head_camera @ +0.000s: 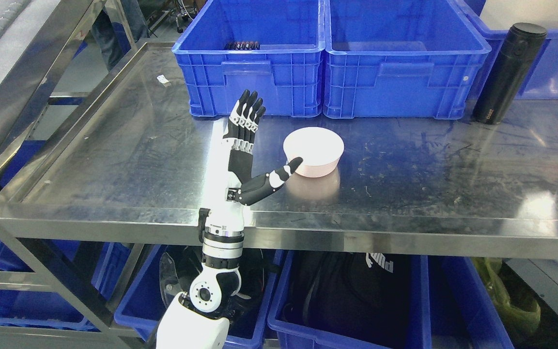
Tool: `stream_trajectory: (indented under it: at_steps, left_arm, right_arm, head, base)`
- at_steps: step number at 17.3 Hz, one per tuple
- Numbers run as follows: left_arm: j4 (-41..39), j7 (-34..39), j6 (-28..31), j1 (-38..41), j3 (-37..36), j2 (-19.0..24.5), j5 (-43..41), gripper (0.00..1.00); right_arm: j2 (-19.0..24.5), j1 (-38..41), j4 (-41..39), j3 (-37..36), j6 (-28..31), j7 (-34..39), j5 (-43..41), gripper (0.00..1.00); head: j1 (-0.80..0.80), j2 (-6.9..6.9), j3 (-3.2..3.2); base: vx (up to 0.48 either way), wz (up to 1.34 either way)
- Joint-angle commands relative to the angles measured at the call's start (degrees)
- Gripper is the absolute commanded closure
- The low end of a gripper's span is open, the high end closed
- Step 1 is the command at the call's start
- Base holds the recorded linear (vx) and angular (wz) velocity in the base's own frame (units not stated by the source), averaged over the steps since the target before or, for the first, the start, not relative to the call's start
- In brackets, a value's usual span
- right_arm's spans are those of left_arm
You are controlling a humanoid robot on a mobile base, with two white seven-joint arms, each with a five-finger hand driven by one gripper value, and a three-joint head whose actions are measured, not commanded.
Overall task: Stack pink IKEA bowl on shelf middle layer
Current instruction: 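Raise the left hand and reach over the pink bowl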
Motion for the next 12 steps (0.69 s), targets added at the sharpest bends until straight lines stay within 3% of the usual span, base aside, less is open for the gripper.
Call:
stream_trajectory:
  at_steps: [1, 4, 7, 8, 10, 12]
  left_arm:
    - [0.02, -0.15, -0.45, -0.04, 0.38, 1.00, 0.03, 0.00]
    - [0.02, -1.37, 1.55, -1.79, 0.56, 1.00, -1.63, 0.03]
    - [0.02, -8.03, 19.00, -8.18, 0.38, 1.00, -20.74, 0.04]
    - [0.02, -11.19, 20.36, -13.35, 0.30, 1.00, -25.15, 0.04]
    - [0.02, -18.04, 23.43, -23.81, 0.30, 4.89, -32.81, 0.04]
    - [0.02, -27.16, 28.61, -31.29, 0.21, 9.56, -33.63, 0.04]
  right_arm:
    - [-1.00, 0.17, -1.00, 0.00, 0.00, -0.04, 0.00, 0.00]
    - [-1.00, 0.17, -1.00, 0.00, 0.00, -0.04, 0.00, 0.00]
    - [-1.00, 0.17, -1.00, 0.00, 0.00, -0.04, 0.00, 0.00]
    - [-1.00, 0.17, -1.00, 0.00, 0.00, -0.04, 0.00, 0.00]
    - [-1.00, 0.17, -1.00, 0.00, 0.00, -0.04, 0.00, 0.00]
    - [-1.00, 0.17, -1.00, 0.00, 0.00, -0.04, 0.00, 0.00]
  head:
    - [0.00, 0.00, 0.00]
    - [0.00, 0.00, 0.00]
    - [0.00, 0.00, 0.00]
    - [0.00, 0.00, 0.00]
    - [0.00, 0.00, 0.00]
    - [0.00, 0.00, 0.00]
  base:
    - [0.000, 0.00]
    - [0.000, 0.00]
    - [0.000, 0.00]
    - [0.000, 0.00]
    - [0.000, 0.00]
    - [0.000, 0.00]
